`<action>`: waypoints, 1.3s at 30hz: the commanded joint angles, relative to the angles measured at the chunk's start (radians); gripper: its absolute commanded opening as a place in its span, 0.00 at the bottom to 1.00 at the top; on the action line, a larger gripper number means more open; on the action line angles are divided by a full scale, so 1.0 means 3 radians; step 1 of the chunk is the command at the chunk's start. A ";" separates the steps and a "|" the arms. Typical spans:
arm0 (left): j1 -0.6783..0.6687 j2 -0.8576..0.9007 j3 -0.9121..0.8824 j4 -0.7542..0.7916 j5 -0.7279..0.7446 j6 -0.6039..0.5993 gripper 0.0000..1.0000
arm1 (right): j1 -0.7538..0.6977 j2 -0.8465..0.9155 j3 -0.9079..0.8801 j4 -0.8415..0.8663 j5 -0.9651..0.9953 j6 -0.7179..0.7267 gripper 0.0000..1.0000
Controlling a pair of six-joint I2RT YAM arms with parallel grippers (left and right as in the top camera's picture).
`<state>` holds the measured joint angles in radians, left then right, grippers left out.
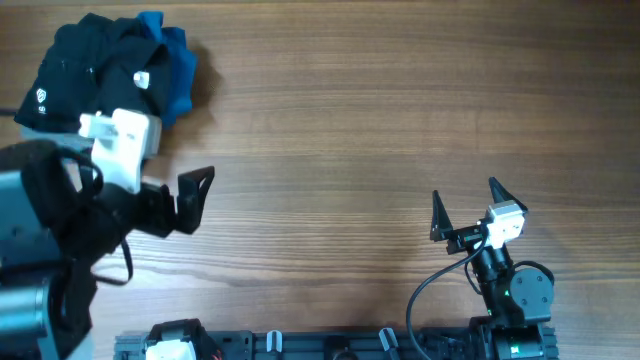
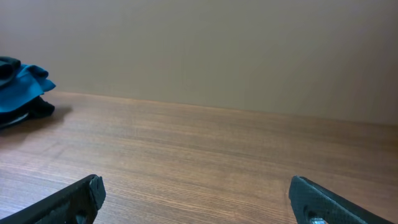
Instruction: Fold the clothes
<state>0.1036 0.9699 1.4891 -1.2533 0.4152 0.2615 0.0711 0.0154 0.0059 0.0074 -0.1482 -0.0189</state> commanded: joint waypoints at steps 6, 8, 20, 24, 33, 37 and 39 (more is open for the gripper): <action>-0.0027 -0.1194 -0.0963 0.0210 -0.0151 0.0076 1.00 | -0.0017 -0.0027 -0.0003 0.0013 0.0051 0.0064 1.00; -0.0027 -0.1472 -0.1401 0.0718 -0.0168 0.0076 1.00 | -0.0017 -0.0027 -0.0003 0.0013 0.0051 0.0062 1.00; -0.0034 -0.3236 -0.4370 0.4571 -0.0319 0.0078 1.00 | -0.0017 -0.0027 -0.0003 0.0013 0.0050 0.0064 1.00; -0.0118 -0.3222 -0.4700 0.4761 -0.0342 0.0076 1.00 | -0.0017 -0.0027 -0.0003 0.0013 0.0051 0.0062 1.00; -0.0295 -0.3213 -0.4943 0.4021 -0.0354 0.0065 1.00 | -0.0017 -0.0027 -0.0003 0.0013 0.0050 0.0064 1.00; -0.0296 -0.3209 -0.4941 0.4014 -0.0356 0.0065 1.00 | -0.0017 -0.0027 -0.0003 0.0013 0.0050 0.0064 1.00; -0.0296 -0.3209 -0.4941 0.4014 -0.0356 0.0065 1.00 | -0.0017 -0.0027 -0.0003 0.0013 0.0051 0.0064 1.00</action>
<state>0.0196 0.0139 0.0067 -0.0414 0.3145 0.2790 0.0711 0.0154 0.0059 0.0082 -0.1478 -0.0189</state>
